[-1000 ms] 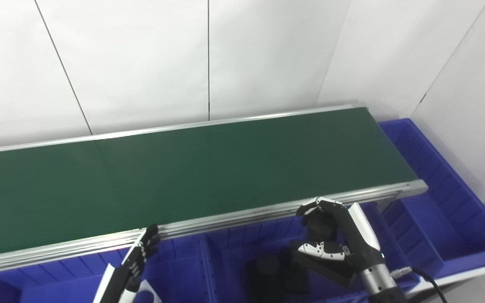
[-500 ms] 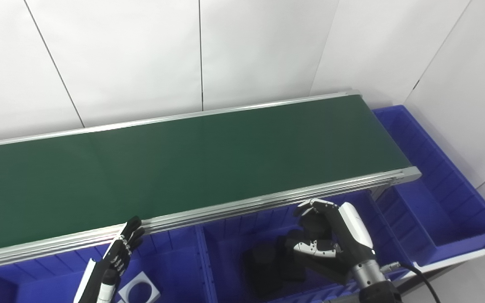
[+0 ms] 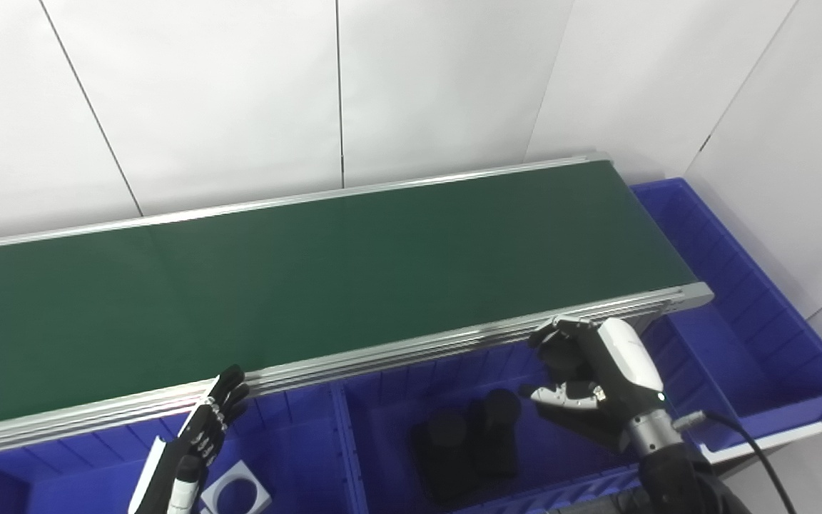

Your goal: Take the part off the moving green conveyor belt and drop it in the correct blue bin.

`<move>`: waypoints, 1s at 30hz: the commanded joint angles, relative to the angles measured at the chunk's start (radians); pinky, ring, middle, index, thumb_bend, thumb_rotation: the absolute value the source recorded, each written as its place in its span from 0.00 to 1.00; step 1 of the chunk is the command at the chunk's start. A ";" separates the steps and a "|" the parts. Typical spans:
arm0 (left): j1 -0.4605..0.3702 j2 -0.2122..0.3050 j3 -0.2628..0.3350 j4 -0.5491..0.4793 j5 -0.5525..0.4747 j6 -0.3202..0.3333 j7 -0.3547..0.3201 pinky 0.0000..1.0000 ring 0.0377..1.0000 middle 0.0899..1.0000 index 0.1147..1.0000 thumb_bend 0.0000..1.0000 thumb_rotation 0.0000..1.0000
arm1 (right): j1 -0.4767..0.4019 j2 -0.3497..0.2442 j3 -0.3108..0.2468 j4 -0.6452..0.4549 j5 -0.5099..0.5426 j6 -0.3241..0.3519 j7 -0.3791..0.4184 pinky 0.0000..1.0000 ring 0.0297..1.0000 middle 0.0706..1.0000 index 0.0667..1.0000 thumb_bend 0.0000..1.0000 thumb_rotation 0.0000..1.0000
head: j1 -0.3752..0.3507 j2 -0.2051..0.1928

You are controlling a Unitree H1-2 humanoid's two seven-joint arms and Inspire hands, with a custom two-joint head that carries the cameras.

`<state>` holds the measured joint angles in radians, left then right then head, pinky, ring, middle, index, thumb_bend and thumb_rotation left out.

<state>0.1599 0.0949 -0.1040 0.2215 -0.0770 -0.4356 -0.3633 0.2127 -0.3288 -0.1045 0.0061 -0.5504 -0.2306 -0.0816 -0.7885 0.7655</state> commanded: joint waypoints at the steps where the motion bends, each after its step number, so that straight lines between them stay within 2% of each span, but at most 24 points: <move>1: -0.007 0.007 0.005 -0.031 0.002 -0.034 -0.013 0.91 0.93 0.95 0.93 0.82 1.00 | -0.021 -0.027 -0.008 0.000 -0.002 -0.001 -0.028 0.35 0.38 0.45 0.49 0.52 0.00 | 0.002 0.002; 8: -0.002 0.007 0.013 -0.032 0.002 -0.034 -0.023 0.92 0.92 0.94 0.92 0.82 1.00 | -0.044 -0.057 -0.002 0.078 -0.025 -0.021 -0.054 0.34 0.38 0.45 0.49 0.52 0.00 | 0.013 0.003; 12: 0.000 0.006 0.016 -0.040 0.007 -0.034 -0.023 0.90 0.91 0.94 0.91 0.81 1.00 | -0.057 -0.065 0.012 0.109 -0.045 -0.012 -0.064 0.34 0.38 0.45 0.49 0.52 0.00 | 0.012 0.007; 16: 0.001 0.008 0.016 -0.044 -0.001 -0.034 -0.029 0.90 0.92 0.94 0.92 0.81 1.00 | -0.063 -0.071 0.038 0.139 -0.089 0.001 -0.082 0.35 0.38 0.45 0.49 0.52 0.00 | 0.011 0.011; 22: 0.002 0.010 0.021 -0.046 -0.006 -0.034 -0.034 0.90 0.91 0.94 0.92 0.80 1.00 | -0.067 -0.088 0.077 0.170 -0.152 -0.015 -0.135 0.38 0.40 0.46 0.50 0.52 0.00 | 0.008 0.013; 23: 0.002 0.009 0.022 -0.047 -0.008 -0.034 -0.035 0.90 0.91 0.94 0.92 0.80 0.99 | -0.066 -0.090 0.081 0.171 -0.157 -0.011 -0.137 0.43 0.47 0.53 0.56 0.71 0.05 | 0.008 0.013; 24: 0.002 0.010 0.022 -0.046 -0.009 -0.034 -0.037 0.90 0.91 0.94 0.92 0.80 0.99 | -0.063 -0.091 0.083 0.163 -0.157 0.004 -0.128 0.45 0.51 0.57 0.59 0.81 0.08 | 0.009 0.012; 25: 0.002 0.011 0.023 -0.046 -0.010 -0.034 -0.038 0.90 0.92 0.94 0.92 0.80 0.99 | -0.062 -0.093 0.084 0.157 -0.157 0.014 -0.122 0.56 0.63 0.67 0.64 0.91 0.18 | 0.009 0.012; 26: 0.001 0.011 0.023 -0.045 -0.009 -0.034 -0.039 0.91 0.92 0.94 0.92 0.79 0.99 | -0.059 -0.092 0.083 0.151 -0.154 0.021 -0.118 0.59 0.67 0.70 0.66 0.95 0.22 | 0.009 0.012; 27: 0.001 0.011 0.024 -0.044 -0.007 -0.034 -0.040 0.91 0.92 0.94 0.92 0.79 1.00 | -0.057 -0.091 0.083 0.147 -0.152 0.025 -0.116 0.70 0.77 0.78 0.70 0.98 0.29 | 0.009 0.012; 30: -0.001 0.011 0.027 -0.042 -0.003 -0.034 -0.041 0.90 0.92 0.95 0.92 0.79 1.00 | -0.054 -0.093 0.084 0.142 -0.147 0.022 -0.120 0.75 0.82 0.83 0.73 1.00 0.37 | 0.009 0.012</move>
<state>0.1670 0.0986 -0.0814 0.2034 -0.0785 -0.4356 -0.3932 0.1624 -0.3981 -0.0129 0.1743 -0.7045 -0.2189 -0.1819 -0.7793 0.7777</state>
